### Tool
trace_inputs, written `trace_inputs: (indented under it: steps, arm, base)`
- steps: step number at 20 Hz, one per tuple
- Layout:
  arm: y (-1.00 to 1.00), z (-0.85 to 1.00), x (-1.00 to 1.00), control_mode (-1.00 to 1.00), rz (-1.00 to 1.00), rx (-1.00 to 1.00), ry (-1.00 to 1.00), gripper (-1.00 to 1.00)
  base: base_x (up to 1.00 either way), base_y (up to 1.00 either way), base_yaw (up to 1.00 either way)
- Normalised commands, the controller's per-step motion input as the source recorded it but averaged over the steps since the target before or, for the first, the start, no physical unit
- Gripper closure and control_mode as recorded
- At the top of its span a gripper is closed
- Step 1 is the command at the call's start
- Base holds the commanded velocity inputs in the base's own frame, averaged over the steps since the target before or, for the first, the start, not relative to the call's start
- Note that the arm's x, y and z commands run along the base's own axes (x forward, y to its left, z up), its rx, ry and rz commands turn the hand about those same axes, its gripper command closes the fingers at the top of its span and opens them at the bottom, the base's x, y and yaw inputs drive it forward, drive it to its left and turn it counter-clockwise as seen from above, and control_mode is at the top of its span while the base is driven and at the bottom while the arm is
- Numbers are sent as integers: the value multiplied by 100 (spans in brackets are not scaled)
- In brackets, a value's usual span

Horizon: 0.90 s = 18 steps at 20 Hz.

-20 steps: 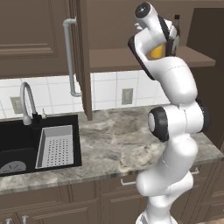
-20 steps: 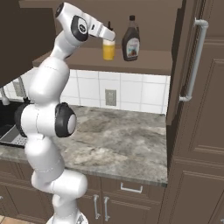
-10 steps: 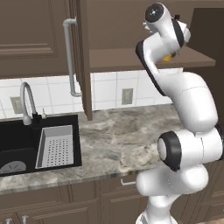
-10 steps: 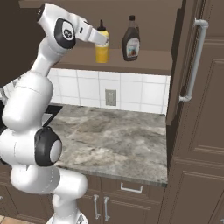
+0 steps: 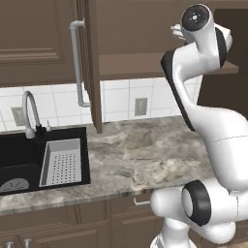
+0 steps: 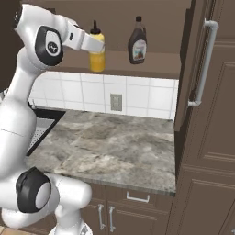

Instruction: Move the mustard and syrup bottle from the cabinet to the dining counter.

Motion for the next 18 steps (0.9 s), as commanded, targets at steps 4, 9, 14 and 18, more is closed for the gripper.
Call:
trace_inputs:
  steps: [4,9,14,18]
  arm:
    - [17,0,-100,-100,7,0,4,100]
    - [8,-13,-96,-100,8,0,8,100]
    - [0,-33,-64,-100,7,0,10,100]
    - [0,-38,-5,-100,4,0,17,100]
  base:
    - [0,0,0]
    - [0,0,0]
    - [0,0,0]
    - [0,0,0]
